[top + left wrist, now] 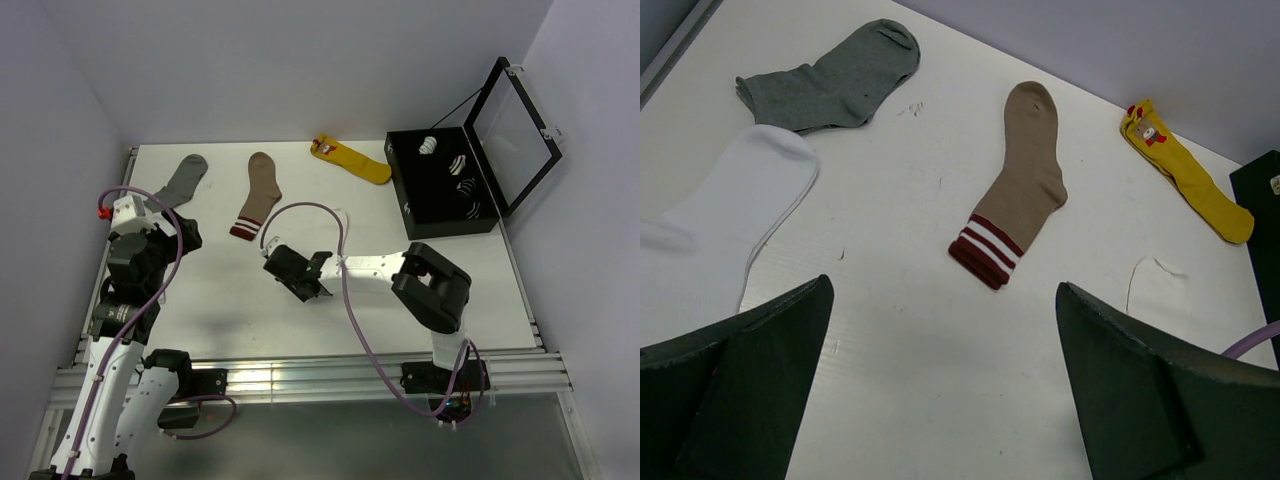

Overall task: Roll the socks
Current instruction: Roll the sock at the center of the board.

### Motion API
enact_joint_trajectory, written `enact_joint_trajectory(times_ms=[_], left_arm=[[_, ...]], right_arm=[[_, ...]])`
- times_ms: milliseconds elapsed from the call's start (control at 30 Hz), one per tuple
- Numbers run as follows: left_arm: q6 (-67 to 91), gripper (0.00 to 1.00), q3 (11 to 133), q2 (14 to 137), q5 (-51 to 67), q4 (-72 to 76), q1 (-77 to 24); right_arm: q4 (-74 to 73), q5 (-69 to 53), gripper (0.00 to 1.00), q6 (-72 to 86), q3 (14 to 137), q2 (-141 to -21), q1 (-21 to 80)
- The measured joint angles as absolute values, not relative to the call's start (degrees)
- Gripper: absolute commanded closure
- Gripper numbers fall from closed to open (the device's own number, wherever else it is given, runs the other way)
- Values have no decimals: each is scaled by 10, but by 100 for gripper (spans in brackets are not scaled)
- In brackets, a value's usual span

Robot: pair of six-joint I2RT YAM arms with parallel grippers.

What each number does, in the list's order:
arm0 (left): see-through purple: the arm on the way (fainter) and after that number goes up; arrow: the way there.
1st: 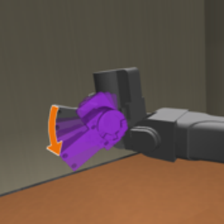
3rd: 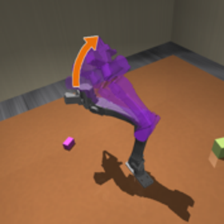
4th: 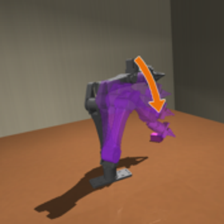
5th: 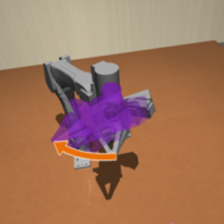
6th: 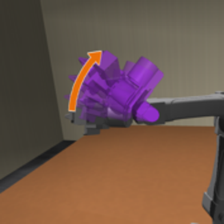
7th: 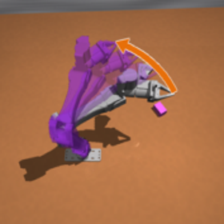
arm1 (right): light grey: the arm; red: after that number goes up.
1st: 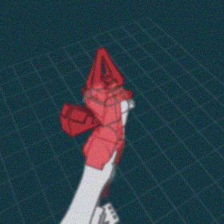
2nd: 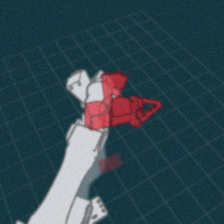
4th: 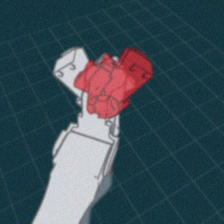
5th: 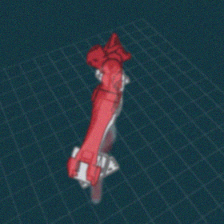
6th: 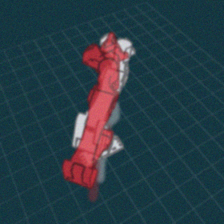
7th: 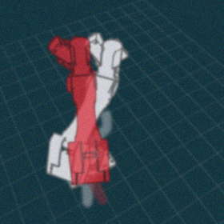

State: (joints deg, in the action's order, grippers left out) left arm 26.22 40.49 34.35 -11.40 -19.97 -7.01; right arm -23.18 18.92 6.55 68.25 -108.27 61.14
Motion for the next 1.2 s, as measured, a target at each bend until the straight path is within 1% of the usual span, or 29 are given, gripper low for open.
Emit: enact_joint_trajectory(times_ms=[67, 100, 167, 233, 267, 467, 600, 867, 1033, 1200], left_arm=[[262, 0, 405, 343, -114, -200, -70], [262, 1, 405, 343, -114, -200, -70], [262, 1, 405, 344, -114, -200, -70], [262, 1, 405, 344, -114, -200, -70], [262, 1, 405, 344, -114, -200, -70], [274, 1, 405, 353, -102, -200, -70], [297, 0, 405, 377, -69, -200, -70], [363, 2, 394, 432, -6, -193, -88], [414, 2, 375, 461, 0, -173, -144], [468, 6, 357, 511, -5, -139, -212]], right_arm=[[-236, 195, 64, 65, 689, -1089, 613], [-237, 198, 70, 65, 693, -1092, 613], [-238, 204, 77, 67, 698, -1098, 614], [-241, 209, 95, 67, 702, -1102, 614], [-241, 212, 100, 68, 702, -1103, 614], [-243, 210, 100, 76, 705, -1104, 614], [-240, 178, 100, 81, 705, -1100, 606], [-205, 32, 100, 116, 696, -1084, 557], [-158, -83, 100, 151, 658, -1067, 502], [-110, -171, 100, 182, 625, -1063, 458]])
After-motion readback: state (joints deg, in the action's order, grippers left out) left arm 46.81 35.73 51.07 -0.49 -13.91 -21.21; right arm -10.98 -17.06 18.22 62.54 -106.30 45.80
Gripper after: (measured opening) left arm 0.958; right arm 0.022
